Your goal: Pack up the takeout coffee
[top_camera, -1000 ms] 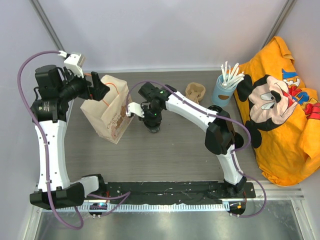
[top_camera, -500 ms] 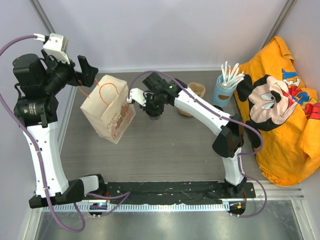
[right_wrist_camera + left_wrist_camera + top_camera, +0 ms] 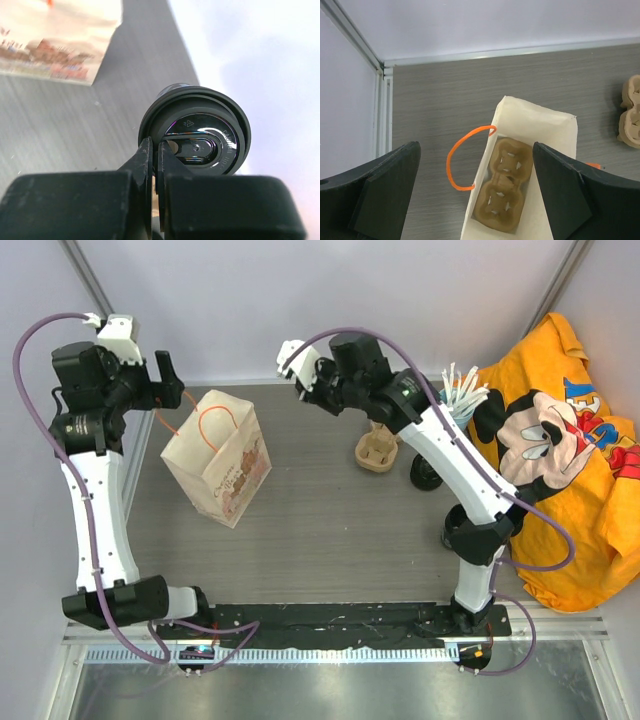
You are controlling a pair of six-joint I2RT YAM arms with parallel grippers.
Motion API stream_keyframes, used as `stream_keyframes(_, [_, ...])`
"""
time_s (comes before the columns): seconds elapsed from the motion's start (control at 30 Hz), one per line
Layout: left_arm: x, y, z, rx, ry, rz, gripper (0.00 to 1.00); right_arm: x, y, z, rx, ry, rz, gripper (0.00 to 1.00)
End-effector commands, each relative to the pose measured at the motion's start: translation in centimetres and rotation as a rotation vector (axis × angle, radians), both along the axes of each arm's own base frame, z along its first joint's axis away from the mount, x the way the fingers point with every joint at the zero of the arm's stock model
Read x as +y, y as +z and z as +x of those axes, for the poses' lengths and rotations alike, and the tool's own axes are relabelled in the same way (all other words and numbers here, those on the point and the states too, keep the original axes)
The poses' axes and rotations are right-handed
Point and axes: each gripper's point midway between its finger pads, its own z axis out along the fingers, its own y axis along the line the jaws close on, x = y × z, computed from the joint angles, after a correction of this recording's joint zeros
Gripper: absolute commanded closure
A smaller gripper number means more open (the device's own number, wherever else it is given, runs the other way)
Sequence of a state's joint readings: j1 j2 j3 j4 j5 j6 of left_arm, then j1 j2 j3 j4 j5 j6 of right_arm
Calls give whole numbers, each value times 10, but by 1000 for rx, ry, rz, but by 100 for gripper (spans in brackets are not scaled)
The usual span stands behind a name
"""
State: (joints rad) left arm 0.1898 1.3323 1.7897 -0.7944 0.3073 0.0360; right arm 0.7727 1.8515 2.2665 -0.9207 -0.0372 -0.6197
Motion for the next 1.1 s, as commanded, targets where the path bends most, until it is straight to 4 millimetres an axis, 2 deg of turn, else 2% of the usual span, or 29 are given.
stream_keyframes(0.0, [4,11,7,-58,-46,23,3,-12,63,0,-110,-39,138,99])
stream_keyframes(0.17, [8,-2,10,-31,-99,38,9,-19,80,-3,-113,-37,193,99])
stream_keyframes(0.63, [13,-55,23,75,-261,-2,27,-20,89,-27,-77,37,229,99])
stream_keyframes(0.7, [12,-58,24,80,-278,-15,40,-20,90,-29,-69,43,236,99])
stream_keyframes(0.73, [12,-57,24,78,-281,-17,51,-18,90,-31,-64,53,240,99])
stream_keyframes(0.8, [11,-58,24,78,-293,-24,61,-18,91,-32,-57,57,246,99])
stream_keyframes(0.83, [9,-57,24,73,-301,-30,69,-18,93,-33,-54,60,256,99])
stream_keyframes(0.9, [5,-54,23,65,-320,-38,80,-17,93,-34,-45,68,264,99])
stream_keyframes(0.93, [2,-52,23,60,-334,-50,90,-19,95,-34,-42,66,270,99])
stream_keyframes(1.0, [-2,-49,21,53,-353,-66,98,-18,96,-36,-34,77,283,99])
stream_keyframes(1.07, [-8,-46,18,56,-371,-104,100,-19,98,-35,-30,76,290,99])
